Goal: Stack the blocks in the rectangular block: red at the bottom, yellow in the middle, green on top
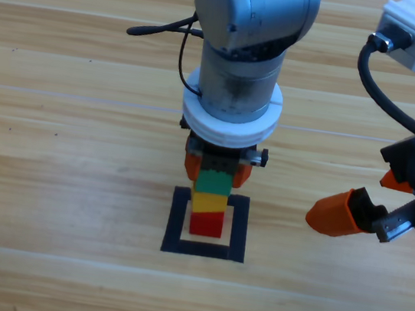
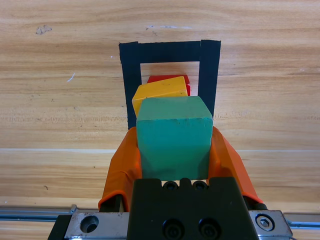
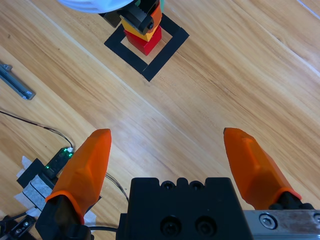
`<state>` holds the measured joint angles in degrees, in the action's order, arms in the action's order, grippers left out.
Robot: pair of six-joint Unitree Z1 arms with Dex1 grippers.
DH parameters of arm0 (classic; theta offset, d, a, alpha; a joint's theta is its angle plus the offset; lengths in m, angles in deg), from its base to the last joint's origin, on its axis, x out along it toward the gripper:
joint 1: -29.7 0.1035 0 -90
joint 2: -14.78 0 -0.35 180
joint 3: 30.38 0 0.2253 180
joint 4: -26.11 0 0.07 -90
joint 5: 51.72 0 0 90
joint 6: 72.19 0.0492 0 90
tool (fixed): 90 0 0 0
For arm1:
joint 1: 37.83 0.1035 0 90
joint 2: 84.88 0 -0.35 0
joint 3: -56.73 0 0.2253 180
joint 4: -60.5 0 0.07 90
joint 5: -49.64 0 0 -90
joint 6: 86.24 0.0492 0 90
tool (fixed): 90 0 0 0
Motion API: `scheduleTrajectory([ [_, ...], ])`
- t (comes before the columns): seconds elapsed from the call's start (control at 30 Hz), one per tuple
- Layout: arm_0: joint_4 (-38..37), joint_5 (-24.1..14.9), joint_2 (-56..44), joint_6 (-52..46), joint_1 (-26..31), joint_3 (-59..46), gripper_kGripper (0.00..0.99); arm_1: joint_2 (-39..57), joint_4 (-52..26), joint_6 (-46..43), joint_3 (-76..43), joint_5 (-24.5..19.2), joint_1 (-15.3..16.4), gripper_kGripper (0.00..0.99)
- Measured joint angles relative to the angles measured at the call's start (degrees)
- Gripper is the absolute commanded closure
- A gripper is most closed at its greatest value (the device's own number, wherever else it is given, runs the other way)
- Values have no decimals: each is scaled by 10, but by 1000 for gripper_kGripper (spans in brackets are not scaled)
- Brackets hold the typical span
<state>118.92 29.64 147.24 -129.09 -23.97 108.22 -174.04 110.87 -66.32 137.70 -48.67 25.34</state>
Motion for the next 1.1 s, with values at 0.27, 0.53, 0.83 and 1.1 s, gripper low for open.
scheduleTrajectory([
  [0.27,0,0,0,0,0,0,0,0,0,0,0,1,0,1],
  [0.53,0,0,0,0,0,0,0,0,0,0,0,2,0,1],
  [0.83,0,-91,-32,-14,-19,38,0,0,0,-2,0,3,0,1],
  [1.1,-78,-242,-285,-95,-115,-182,0,1,0,-5,-1,3,0,0],
])
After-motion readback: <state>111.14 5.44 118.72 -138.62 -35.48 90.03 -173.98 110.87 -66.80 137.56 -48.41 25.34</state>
